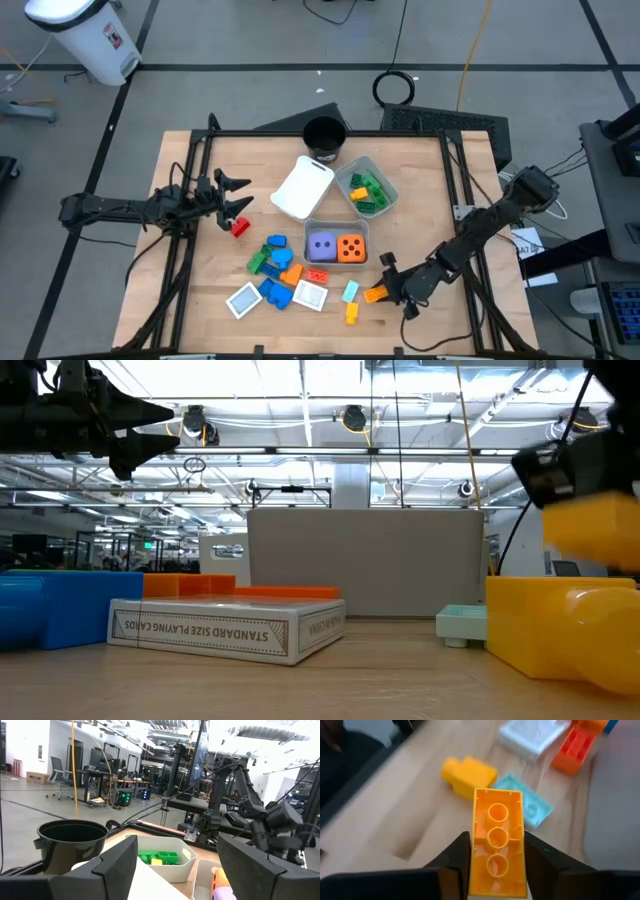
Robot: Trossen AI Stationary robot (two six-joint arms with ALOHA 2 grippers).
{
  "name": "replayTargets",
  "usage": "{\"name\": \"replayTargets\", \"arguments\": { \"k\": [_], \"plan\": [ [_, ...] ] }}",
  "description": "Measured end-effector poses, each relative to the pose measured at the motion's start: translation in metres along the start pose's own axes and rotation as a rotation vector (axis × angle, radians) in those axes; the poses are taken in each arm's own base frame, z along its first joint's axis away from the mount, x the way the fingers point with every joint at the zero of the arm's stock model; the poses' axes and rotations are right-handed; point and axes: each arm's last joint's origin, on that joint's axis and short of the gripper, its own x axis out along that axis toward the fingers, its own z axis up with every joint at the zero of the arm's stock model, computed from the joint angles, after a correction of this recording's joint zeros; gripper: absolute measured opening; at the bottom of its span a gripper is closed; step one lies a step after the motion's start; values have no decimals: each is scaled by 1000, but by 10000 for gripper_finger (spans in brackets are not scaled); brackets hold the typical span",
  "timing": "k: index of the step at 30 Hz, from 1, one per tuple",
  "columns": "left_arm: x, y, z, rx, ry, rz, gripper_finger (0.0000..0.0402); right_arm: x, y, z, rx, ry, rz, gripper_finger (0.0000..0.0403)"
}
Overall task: Pick & Place Toys
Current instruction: Put the orange game piece into the top gray bin
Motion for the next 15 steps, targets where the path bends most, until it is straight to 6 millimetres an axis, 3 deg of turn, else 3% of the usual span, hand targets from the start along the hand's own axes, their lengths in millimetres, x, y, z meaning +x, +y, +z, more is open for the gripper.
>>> {"name": "replayTargets", "arguments": {
  "k": [8, 15],
  "plan": [
    [0, 0, 0, 0, 0, 0, 278, -37, -12, 31, 61, -198, -31, 122],
    [0, 0, 0, 0, 0, 0, 278, -67, -58, 53, 103, -351, -277, 122]
  ]
}}
